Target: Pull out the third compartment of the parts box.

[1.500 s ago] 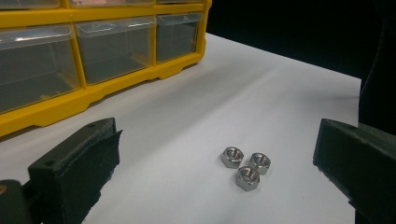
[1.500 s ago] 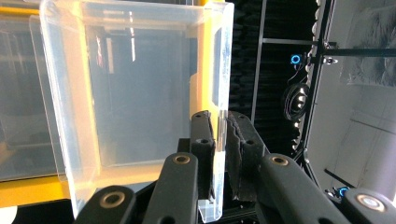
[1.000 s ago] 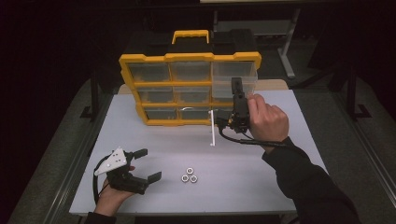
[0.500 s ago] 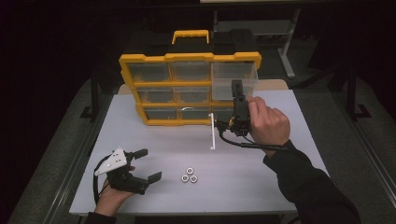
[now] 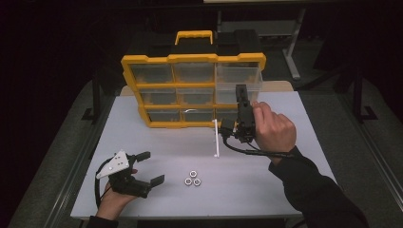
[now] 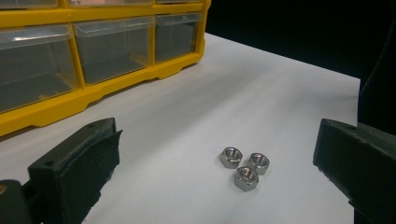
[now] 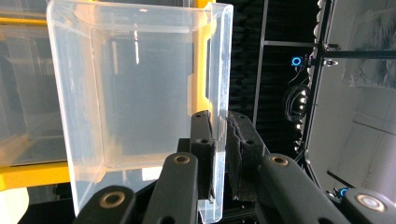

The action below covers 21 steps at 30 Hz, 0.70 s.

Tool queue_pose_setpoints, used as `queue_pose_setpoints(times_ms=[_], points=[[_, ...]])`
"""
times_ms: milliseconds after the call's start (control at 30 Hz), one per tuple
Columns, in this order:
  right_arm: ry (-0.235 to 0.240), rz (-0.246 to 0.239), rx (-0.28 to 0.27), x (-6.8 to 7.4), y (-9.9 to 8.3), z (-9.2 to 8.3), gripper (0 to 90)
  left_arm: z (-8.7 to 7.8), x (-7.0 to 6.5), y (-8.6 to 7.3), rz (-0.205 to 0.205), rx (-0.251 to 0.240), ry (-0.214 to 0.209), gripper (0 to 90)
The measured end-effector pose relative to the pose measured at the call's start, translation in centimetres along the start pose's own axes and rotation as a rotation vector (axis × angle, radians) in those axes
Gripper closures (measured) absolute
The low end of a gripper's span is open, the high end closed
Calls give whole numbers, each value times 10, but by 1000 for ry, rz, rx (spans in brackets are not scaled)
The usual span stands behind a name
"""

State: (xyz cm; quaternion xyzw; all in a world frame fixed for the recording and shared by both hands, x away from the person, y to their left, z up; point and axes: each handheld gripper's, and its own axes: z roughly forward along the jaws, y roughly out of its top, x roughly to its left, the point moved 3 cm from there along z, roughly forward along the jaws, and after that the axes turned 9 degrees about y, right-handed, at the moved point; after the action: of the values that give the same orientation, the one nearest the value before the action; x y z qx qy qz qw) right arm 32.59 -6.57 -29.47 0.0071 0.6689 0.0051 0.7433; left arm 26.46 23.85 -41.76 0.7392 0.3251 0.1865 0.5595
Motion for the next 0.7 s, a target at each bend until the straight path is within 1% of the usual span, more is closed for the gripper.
queue_pose_setpoints(times_ms=[100,167,233,267,400,567,700], points=[[5,-1,0,0,0,0,807,0,-1,0,3,1,0,0],[-1,1,-3,-1,0,-2,807,0,0,0,3,1,0,0],[1,-8,-6,-1,-1,-3,807,0,0,0,2,-1,0,0],[-4,-2,-10,0,-1,-3,807,0,-1,0,0,0,-1,0],[0,-3,-10,0,-2,-4,804,0,-1,0,0,5,-2,0],[1,10,-12,0,-2,-3,787,0,-1,0,-2,3,-1,0],[-16,22,-16,0,-2,-3,637,0,-1,0,-2,5,-1,0]])
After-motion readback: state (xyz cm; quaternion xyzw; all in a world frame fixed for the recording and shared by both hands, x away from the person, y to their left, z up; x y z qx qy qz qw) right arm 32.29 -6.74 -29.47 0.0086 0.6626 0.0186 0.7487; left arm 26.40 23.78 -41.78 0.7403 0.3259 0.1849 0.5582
